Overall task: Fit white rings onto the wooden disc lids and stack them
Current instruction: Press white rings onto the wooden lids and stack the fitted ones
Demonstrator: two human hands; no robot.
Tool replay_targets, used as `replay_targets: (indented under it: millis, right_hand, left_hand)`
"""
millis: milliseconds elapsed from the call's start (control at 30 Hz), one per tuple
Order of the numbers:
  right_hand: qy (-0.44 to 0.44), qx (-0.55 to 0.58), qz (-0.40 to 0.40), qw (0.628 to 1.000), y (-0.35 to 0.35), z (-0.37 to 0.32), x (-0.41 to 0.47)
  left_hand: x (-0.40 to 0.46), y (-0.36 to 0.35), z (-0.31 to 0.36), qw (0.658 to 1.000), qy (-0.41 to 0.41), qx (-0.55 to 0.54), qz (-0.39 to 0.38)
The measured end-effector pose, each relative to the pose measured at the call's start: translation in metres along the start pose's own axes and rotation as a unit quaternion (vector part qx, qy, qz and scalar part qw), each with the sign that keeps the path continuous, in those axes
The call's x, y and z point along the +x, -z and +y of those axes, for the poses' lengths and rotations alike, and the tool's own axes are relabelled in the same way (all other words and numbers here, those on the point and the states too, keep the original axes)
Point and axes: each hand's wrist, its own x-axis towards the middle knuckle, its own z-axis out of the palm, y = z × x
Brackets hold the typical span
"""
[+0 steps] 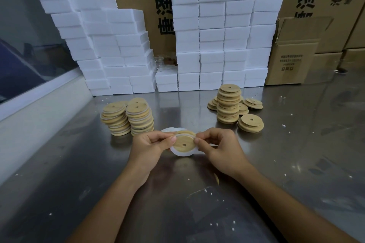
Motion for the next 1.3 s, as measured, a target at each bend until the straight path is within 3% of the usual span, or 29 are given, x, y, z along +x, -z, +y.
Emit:
replay_targets:
  millis: [400,633,800,900,1000,1100,1300]
  right_hand:
    - [0.02,-0.013,-0.021,0.999,0.003,-0.001,-0.002]
    - [-0.011,-0.032,-0.042,0.999,0.0,0.003,-0.002]
    - [0.005,-0.036,-0.008,0.999,0.0,0.003,-0.001]
    - [0.041,-0.059,0.01,0.997,0.0,0.003,-0.003]
    - [0.086,-0.105,0.007,0.991,0.001,-0.002,-0.007]
    - [0.139,-0.147,-0.013,0.979,0.004,-0.009,-0.008]
    - [0.203,-0.191,-0.024,0.96,0.004,-0.015,-0.009]
  left_hand:
    - [0.0,0.005,0.004,1.0,0.024,-0.009,-0.01]
    - [0.002,0.009,-0.002,0.999,0.027,0.027,-0.004]
    - [0.005,0.007,-0.009,0.998,0.011,0.058,-0.002]
    - [0.005,0.005,-0.013,0.986,-0.058,0.159,0.001]
    - [0.0,0.0,-0.011,0.94,-0.189,0.284,0.012]
    - [-0.003,-0.003,-0.005,0.911,-0.271,0.31,0.005]
    - [-0.007,-0.008,0.004,0.878,-0.334,0.343,-0.023]
